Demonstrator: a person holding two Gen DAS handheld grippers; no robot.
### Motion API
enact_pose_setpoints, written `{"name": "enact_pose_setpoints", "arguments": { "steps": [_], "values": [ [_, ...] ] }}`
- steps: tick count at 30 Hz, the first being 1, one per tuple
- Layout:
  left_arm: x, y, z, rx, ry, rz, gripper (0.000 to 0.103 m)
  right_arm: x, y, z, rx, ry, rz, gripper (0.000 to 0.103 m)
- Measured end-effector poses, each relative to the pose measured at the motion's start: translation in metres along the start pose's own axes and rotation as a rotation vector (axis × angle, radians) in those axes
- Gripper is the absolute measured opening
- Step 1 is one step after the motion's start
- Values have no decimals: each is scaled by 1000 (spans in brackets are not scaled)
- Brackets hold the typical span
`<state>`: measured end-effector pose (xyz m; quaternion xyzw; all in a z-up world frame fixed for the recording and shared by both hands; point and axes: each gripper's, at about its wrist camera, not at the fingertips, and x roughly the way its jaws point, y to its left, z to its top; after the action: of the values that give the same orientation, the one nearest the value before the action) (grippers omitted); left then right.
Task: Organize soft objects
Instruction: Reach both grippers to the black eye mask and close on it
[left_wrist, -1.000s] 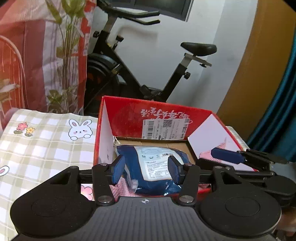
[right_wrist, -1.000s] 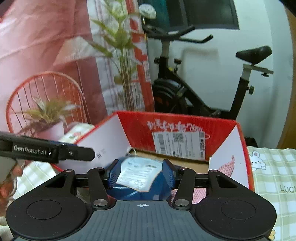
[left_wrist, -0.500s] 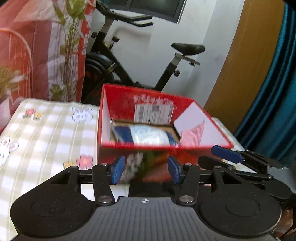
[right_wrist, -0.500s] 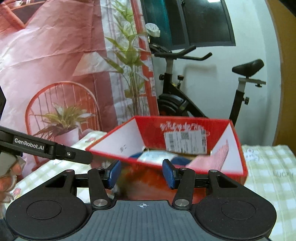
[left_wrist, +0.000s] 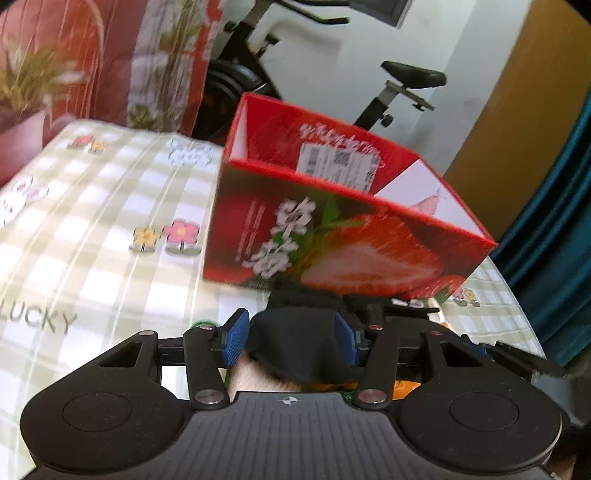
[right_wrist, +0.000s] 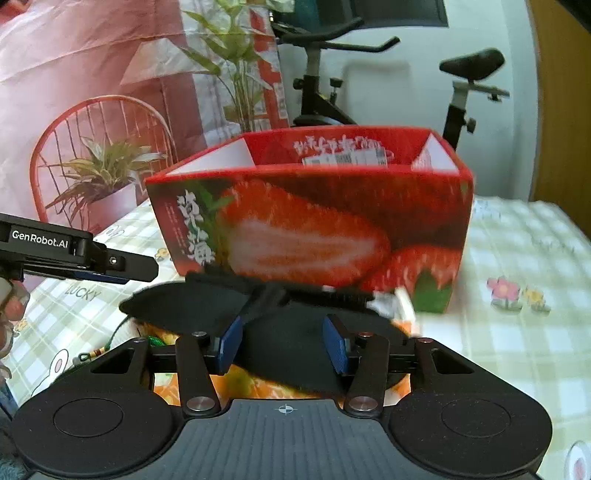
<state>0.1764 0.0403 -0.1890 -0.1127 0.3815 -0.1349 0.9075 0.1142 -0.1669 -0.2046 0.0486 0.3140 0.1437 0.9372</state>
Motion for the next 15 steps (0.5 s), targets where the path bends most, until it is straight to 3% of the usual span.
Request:
{"name": "enact_pose_setpoints", "arguments": {
  "steps": [4,10,15],
  "values": [
    [7,12,-5,-75,25,-5,54,2,0,-3,9,0,10,46],
    [25,43,-7,-281,51,-93,54,3,-6,-6,37,-3,22,46],
    [31,45,-10,-342,76,-168,54,4,-6,-6,34,-3,22,46]
  ]
}}
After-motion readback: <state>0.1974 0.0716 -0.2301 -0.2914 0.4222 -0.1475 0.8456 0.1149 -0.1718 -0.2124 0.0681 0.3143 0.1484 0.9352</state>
